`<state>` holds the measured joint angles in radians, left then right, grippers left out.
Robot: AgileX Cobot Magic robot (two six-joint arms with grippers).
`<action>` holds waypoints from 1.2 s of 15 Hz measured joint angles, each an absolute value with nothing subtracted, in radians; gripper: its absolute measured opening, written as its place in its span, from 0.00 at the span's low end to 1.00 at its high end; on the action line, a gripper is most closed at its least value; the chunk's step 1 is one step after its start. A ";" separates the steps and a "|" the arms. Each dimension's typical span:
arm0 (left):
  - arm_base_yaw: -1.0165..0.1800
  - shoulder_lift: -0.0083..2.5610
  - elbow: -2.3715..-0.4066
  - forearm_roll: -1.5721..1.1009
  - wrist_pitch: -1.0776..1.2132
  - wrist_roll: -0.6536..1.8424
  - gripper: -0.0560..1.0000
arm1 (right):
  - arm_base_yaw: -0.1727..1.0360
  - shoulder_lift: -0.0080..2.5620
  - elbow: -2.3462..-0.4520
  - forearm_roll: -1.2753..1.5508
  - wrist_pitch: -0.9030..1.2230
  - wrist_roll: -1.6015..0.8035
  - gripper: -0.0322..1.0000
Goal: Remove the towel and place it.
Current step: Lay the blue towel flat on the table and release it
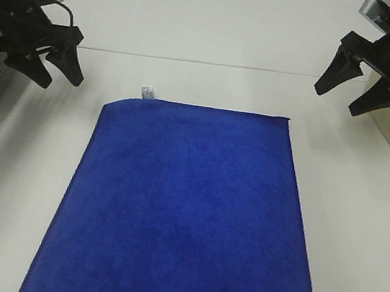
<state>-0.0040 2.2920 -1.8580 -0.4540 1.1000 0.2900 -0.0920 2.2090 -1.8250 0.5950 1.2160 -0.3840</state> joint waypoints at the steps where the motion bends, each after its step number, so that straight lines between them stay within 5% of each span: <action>1: -0.004 2.328 -1.900 -0.485 1.112 0.293 0.65 | -0.092 2.242 -1.859 0.595 1.216 -0.384 0.83; 6: -0.004 2.486 -2.064 -0.564 1.155 0.293 0.65 | -0.092 2.365 -1.947 0.590 1.217 -0.384 0.83; 18: 0.013 2.536 -2.074 -0.577 1.137 0.309 0.65 | -0.089 2.437 -1.952 0.617 1.097 -0.380 0.83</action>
<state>0.0130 2.5360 -2.0740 -0.5770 1.1370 0.3090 -0.0890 2.4370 -1.9520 0.6170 1.0970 -0.3800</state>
